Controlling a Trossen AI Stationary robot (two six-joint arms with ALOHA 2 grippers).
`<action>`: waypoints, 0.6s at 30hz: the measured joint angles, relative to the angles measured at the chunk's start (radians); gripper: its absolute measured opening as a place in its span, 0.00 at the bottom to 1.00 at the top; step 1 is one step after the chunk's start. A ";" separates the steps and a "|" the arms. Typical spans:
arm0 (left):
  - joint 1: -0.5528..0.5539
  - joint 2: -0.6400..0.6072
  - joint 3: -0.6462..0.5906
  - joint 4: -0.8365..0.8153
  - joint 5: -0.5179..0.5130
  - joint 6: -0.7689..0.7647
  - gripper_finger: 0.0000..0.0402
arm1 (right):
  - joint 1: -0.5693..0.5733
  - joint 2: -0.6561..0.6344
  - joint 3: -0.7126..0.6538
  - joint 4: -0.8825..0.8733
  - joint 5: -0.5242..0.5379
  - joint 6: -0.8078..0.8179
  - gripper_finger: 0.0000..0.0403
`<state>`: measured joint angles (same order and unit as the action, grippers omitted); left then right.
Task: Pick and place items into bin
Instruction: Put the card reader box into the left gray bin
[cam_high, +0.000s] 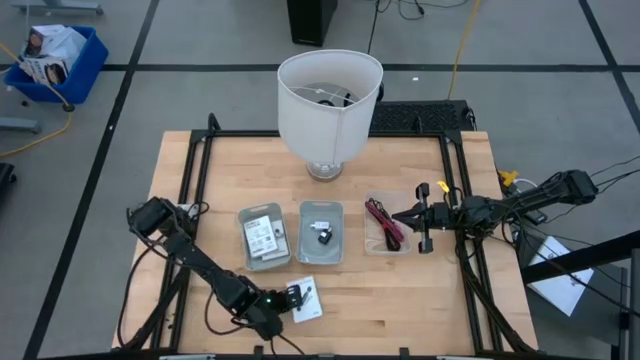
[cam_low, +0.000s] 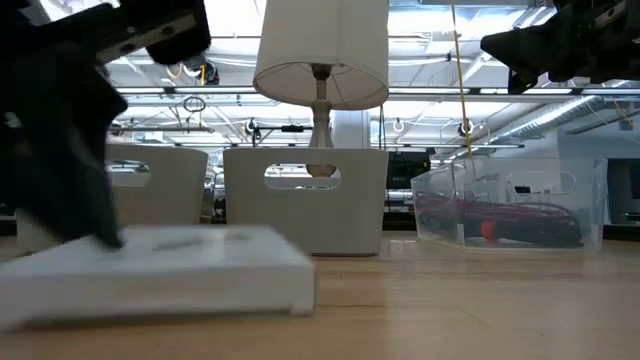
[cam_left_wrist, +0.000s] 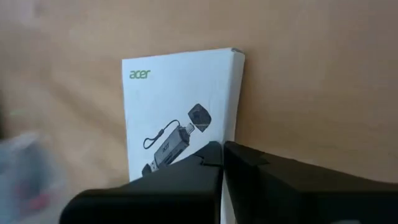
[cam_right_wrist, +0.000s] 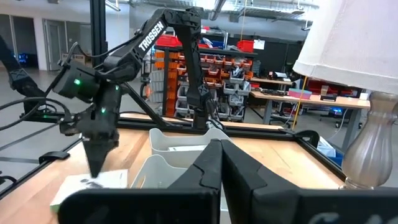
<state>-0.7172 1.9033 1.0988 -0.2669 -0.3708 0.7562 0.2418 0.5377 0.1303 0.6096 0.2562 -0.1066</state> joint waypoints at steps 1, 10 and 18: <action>-0.009 -0.012 0.000 -0.008 -0.045 0.001 0.02 | 0.000 0.000 0.000 -0.001 0.000 0.000 0.00; -0.123 -0.234 0.009 -0.077 -0.364 -0.047 0.01 | 0.000 0.000 0.000 -0.011 0.000 0.015 0.00; -0.098 -0.481 0.006 -0.693 -0.386 -0.424 0.01 | 0.000 0.000 0.000 -0.008 0.000 0.016 0.00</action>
<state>-0.8152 1.4222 1.1044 -0.9594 -0.7567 0.3327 0.2417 0.5381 0.1303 0.6014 0.2562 -0.0910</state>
